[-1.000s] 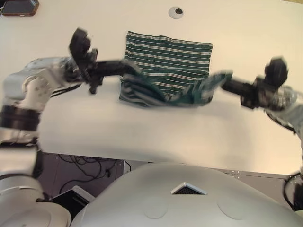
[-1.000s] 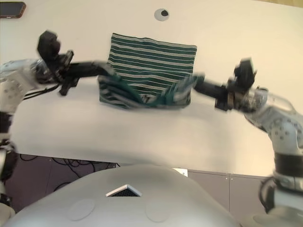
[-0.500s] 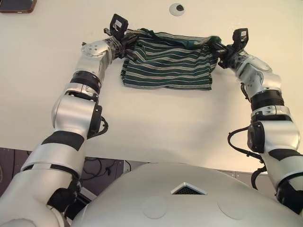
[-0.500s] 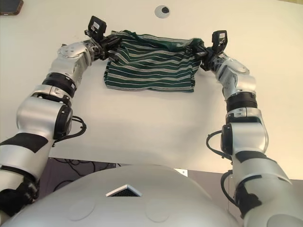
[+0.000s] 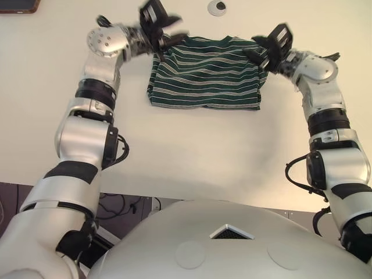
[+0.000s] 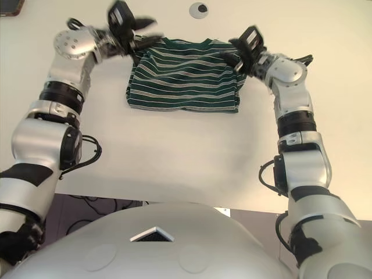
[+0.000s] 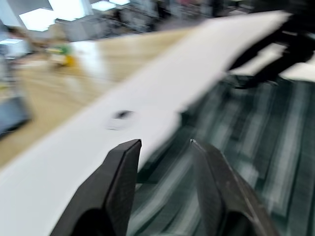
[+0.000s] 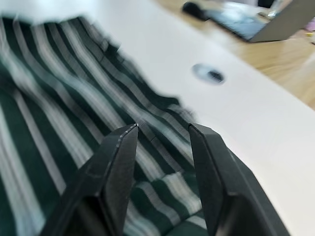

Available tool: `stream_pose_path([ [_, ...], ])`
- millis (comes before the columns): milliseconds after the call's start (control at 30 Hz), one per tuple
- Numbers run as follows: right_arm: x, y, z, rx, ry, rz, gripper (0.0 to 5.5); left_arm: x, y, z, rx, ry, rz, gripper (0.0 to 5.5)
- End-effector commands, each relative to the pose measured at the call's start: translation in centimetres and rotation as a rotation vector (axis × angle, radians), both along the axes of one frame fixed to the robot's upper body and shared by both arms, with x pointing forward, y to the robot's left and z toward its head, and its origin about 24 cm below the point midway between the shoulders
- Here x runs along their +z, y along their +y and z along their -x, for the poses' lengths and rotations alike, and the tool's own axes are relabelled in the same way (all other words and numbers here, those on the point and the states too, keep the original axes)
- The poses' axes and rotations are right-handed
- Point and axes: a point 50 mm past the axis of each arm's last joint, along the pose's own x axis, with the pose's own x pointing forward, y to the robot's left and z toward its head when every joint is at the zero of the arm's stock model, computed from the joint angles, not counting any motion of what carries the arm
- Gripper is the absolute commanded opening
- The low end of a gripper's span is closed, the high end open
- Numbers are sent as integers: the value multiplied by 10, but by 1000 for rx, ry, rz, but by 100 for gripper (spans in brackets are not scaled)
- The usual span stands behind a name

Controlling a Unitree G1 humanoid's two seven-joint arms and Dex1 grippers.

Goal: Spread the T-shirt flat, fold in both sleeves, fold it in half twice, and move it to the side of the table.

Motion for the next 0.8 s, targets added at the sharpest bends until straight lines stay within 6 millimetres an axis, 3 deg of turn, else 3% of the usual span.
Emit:
stream_pose_path([
  [33, -35, 13, 35, 357, 149, 389, 185, -65, 34, 53, -541, 237, -792, 179],
  [100, -43, 17, 51, 461, 278, 436, 185, -64, 42, 38, -562, 82, -1073, 179],
  [167, -30, 59, 76, 619, 451, 165, 185, -38, 14, 0, -522, -405, -1199, 179],
  [233, -12, 101, 89, 736, 498, -68, 185, -4, -21, -28, -491, -871, -1200, 179],
  [300, 3, 134, 82, 708, 421, -215, 185, 30, -45, -44, -453, -1221, -1147, 179],
  [367, 12, 141, 61, 567, 348, -296, 185, 53, -54, -51, -399, -1400, -1077, 179],
  [467, 24, 108, 35, 360, 292, -364, 185, 59, -42, -52, -337, -1458, -1001, 179],
  [533, 39, 83, 28, 252, 267, -480, 185, 60, -23, -53, -212, -1385, -956, 179],
  [600, 51, 54, 28, 162, 244, -566, 185, 68, -7, -52, 12, -1239, -746, 179],
  [633, 54, 29, 34, 103, 235, -586, 185, 72, 6, -49, 107, -1137, -604, 179],
  [700, 56, -9, 56, 24, 231, -568, 185, 68, 36, -33, 137, -968, -426, 179],
  [800, 47, -33, 105, 25, 276, -444, 217, 30, 82, 15, -21, -674, -331, 229],
])
